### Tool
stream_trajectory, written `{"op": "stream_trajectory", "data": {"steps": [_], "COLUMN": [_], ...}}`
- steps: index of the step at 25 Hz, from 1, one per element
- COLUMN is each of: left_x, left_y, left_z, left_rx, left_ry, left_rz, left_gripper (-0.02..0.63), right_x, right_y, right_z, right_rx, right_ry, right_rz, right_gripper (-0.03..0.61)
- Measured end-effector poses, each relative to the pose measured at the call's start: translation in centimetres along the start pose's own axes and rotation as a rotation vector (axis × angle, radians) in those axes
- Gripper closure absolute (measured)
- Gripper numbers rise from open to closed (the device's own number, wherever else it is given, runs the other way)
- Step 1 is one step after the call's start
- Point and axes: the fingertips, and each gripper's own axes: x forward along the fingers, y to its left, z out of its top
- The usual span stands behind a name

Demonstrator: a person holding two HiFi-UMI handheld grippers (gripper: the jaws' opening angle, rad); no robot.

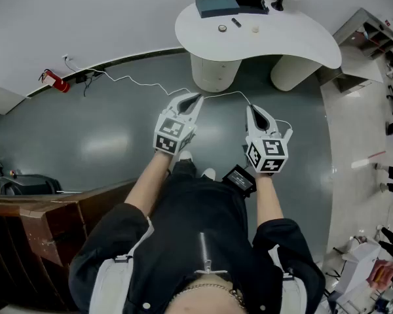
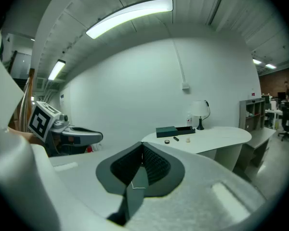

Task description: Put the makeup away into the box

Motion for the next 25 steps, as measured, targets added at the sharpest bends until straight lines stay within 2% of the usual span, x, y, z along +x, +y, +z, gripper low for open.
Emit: {"op": "stream_trajectory", "data": {"steps": [17, 25], "left_x": [1.5, 3.6], "left_y": [-2.4, -3.0], "left_z": [0.1, 0.4], "left_rx": [0.006, 0.002], "left_ry": [0.005, 0.008], "left_rz": [-0.009, -0.021], "left_gripper": [0.600, 0.600], "right_x": [-1.4, -1.5], "right_y": [-1.7, -3.8], "right_z": [-1.3, -2.2], "right_rx": [0.027, 0.046], "right_ry": [0.022, 0.051], "right_rz": [0.034, 0.021], "right_gripper": [0.572, 0.572]}}
